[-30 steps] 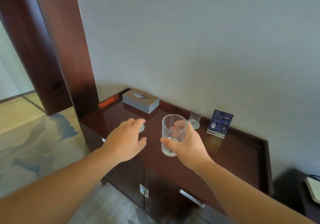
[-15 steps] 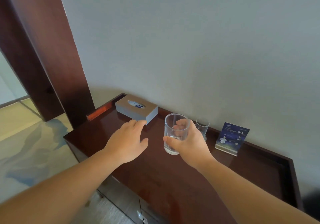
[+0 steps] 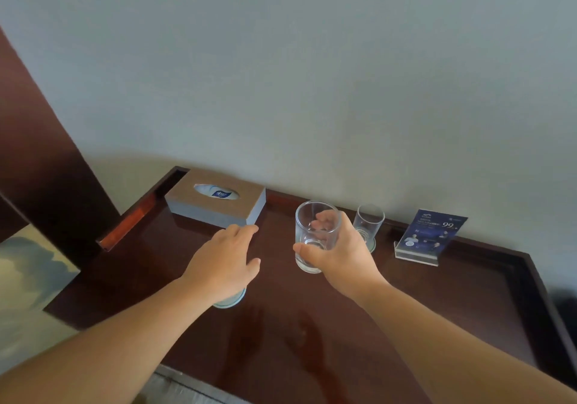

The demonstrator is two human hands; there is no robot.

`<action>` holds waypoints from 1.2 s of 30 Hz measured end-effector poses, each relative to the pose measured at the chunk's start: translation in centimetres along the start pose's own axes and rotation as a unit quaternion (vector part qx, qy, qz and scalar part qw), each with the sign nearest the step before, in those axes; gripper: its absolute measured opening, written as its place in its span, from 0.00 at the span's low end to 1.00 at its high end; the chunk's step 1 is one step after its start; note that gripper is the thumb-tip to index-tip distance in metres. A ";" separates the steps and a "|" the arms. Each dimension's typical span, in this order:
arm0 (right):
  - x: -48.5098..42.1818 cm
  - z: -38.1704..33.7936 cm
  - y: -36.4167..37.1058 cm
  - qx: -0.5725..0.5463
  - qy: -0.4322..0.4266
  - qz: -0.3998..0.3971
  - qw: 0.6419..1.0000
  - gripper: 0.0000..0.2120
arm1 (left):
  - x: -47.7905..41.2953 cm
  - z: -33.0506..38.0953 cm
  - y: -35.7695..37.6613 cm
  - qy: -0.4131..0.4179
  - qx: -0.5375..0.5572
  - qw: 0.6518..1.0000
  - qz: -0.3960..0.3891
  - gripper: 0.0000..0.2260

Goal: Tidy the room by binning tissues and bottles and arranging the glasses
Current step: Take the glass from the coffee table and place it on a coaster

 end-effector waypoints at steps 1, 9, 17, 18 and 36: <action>-0.4 0.2 0.5 0.002 0.007 0.009 1.000 0.28 | -0.9 -0.5 0.3 0.008 0.000 1.000 -0.007 0.25; -2.0 2.5 3.2 0.018 0.060 0.056 0.996 0.28 | -4.9 -3.6 4.0 0.046 -0.017 0.996 -0.077 0.26; -3.3 5.6 4.8 0.019 0.087 0.046 0.995 0.29 | -6.1 -5.6 9.7 0.035 -0.052 0.987 -0.146 0.26; -3.4 6.0 5.0 0.018 0.091 0.044 0.995 0.29 | -6.1 -5.8 10.3 0.033 -0.061 0.986 -0.154 0.26; -3.5 8.3 6.2 0.006 0.123 0.021 0.992 0.28 | -6.8 -9.0 13.7 -0.004 -0.184 0.965 -0.185 0.26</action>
Point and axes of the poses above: each hand's wrist, its own x-axis away from the middle knuckle, its own y-axis out of the palm, z = x × y, the point moved 8 cm from there along -x, towards the middle knuckle, and after that the axes turned 9 degrees about -y, right-handed, at the moved point
